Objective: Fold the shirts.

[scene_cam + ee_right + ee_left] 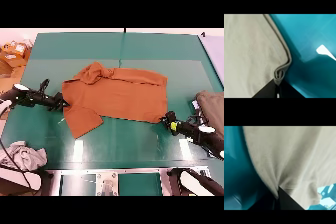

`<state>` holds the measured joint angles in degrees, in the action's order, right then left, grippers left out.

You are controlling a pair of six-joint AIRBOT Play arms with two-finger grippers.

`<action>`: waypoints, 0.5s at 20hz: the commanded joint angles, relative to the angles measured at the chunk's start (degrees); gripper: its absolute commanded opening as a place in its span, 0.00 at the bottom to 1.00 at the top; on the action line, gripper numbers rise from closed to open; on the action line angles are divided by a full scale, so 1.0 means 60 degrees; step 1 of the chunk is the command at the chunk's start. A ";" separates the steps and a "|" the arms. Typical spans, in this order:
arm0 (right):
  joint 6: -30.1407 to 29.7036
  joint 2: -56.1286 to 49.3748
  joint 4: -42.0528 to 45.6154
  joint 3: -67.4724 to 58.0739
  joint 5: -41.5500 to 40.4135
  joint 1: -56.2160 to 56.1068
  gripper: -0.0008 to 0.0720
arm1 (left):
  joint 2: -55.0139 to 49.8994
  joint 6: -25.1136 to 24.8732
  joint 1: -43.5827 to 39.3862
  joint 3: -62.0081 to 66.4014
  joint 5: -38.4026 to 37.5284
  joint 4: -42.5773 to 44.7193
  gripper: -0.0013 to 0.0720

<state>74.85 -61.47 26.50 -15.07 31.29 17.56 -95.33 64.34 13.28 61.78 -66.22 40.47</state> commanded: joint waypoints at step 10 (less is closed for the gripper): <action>-0.0098 0.2969 0.0514 -0.9184 0.4473 0.1279 0.03 | 0.6655 0.0022 0.0000 0.4696 -0.0430 0.0171 0.06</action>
<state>72.95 -48.23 28.56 -55.24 53.19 22.00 -66.41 64.14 13.30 80.16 -71.50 41.54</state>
